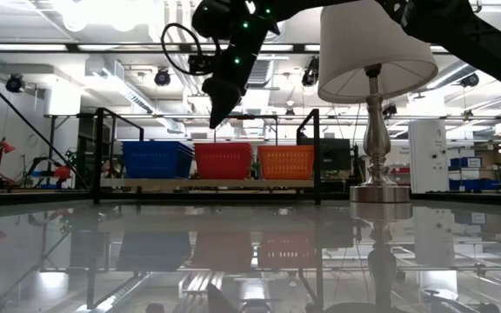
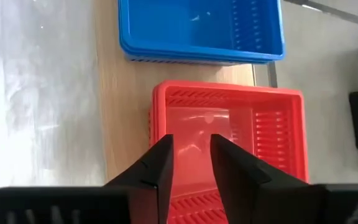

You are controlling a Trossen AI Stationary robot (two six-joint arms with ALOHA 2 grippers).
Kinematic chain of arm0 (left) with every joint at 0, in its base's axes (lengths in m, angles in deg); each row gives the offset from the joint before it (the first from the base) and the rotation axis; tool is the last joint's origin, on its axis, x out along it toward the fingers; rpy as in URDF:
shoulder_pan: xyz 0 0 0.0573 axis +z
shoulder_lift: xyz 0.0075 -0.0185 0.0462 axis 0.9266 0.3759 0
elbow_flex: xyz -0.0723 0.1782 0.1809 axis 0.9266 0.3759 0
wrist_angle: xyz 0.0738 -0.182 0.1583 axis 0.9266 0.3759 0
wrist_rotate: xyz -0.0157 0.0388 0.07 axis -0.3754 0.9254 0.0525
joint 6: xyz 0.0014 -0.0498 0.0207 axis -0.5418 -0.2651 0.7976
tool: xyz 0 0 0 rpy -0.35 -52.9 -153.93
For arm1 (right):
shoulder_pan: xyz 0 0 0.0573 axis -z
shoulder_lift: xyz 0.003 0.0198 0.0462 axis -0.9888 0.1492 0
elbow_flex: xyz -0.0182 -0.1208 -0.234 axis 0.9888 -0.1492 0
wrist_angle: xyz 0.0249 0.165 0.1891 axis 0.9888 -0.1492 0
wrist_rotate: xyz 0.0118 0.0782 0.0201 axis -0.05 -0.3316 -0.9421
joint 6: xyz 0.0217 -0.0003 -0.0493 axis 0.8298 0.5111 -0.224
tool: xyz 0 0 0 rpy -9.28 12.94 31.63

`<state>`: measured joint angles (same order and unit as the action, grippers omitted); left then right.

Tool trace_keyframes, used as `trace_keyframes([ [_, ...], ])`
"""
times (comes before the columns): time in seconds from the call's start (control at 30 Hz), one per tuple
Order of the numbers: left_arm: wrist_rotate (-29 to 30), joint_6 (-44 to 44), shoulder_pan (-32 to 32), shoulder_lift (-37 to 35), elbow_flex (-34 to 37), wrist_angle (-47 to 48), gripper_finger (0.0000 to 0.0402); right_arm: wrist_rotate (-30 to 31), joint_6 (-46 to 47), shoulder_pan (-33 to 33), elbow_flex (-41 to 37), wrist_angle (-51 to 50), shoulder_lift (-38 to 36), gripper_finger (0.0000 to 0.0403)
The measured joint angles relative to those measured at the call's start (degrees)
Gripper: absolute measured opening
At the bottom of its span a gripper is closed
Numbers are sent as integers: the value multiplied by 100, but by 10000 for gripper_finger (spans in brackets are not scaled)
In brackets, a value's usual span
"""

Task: Stack baskets on shelf by color
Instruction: Stack the red basket on top of the stack red baskets on the shelf

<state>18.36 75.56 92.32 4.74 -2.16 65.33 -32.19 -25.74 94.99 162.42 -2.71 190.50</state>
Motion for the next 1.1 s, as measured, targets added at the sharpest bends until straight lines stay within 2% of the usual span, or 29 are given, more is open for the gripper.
trace_keyframes([
  [0.23, 0, 7, 0, -43, 0, -1, 109, 53, 105, -48, 10, 117, -74, 101],
  [0.57, 0, 14, 0, -16, 0, 2, 109, -444, 813, 259, -15, 295, 344, 14],
  [0.67, 0, 9, 0, -3, 0, -13, 109, -717, 775, 251, 3, 260, 339, 10],
  [1.1, 0, 4, 0, -25, 0, -17, 109, -954, 759, 202, -6, 6, 309, 9],
])
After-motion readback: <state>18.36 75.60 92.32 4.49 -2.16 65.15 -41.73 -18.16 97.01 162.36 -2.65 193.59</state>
